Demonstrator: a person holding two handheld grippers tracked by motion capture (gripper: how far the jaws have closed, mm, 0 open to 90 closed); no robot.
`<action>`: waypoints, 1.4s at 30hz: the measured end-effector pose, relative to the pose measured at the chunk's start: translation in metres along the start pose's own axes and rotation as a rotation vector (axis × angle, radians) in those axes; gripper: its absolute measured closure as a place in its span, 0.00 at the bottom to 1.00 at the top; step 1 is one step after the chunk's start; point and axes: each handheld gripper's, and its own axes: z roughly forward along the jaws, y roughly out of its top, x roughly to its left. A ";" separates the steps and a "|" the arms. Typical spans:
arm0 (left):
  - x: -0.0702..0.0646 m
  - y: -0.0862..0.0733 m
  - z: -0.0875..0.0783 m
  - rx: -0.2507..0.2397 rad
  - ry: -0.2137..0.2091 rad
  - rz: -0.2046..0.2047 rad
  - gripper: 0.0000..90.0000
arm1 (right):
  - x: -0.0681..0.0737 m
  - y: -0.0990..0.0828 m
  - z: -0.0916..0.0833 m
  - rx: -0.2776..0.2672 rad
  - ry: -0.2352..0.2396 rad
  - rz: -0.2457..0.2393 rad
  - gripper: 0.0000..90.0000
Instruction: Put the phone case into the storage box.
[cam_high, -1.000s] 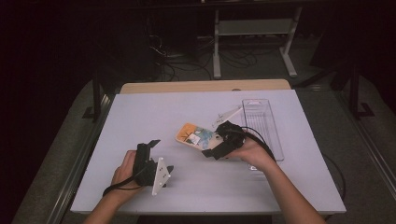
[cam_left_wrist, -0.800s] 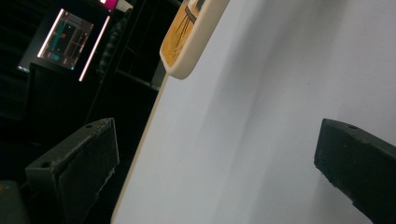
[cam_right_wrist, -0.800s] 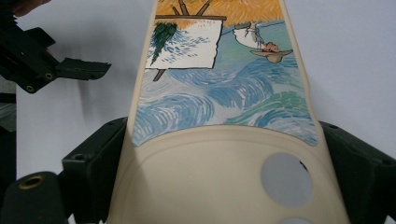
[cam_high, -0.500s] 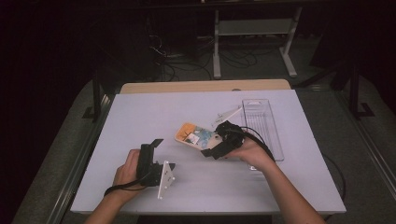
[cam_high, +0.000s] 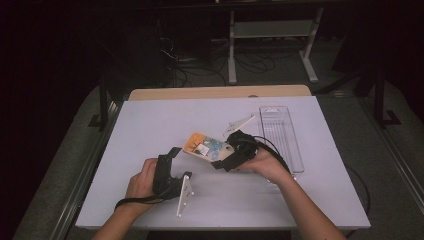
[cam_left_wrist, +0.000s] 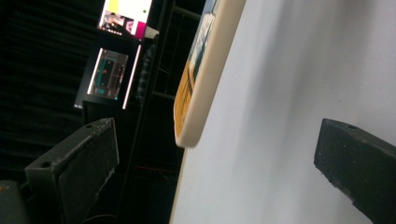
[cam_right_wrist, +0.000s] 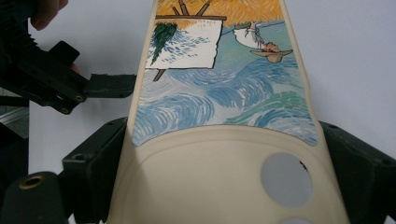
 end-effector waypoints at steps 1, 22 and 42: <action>0.000 0.000 0.001 0.000 0.005 0.004 0.00 | 0.001 0.000 0.001 -0.001 0.001 0.002 0.11; -0.007 0.010 0.017 -0.026 0.074 0.148 0.01 | 0.008 0.005 0.008 -0.005 0.021 -0.010 0.11; -0.010 0.010 0.020 -0.023 0.100 0.248 0.36 | 0.011 0.006 0.011 -0.004 0.035 -0.019 0.11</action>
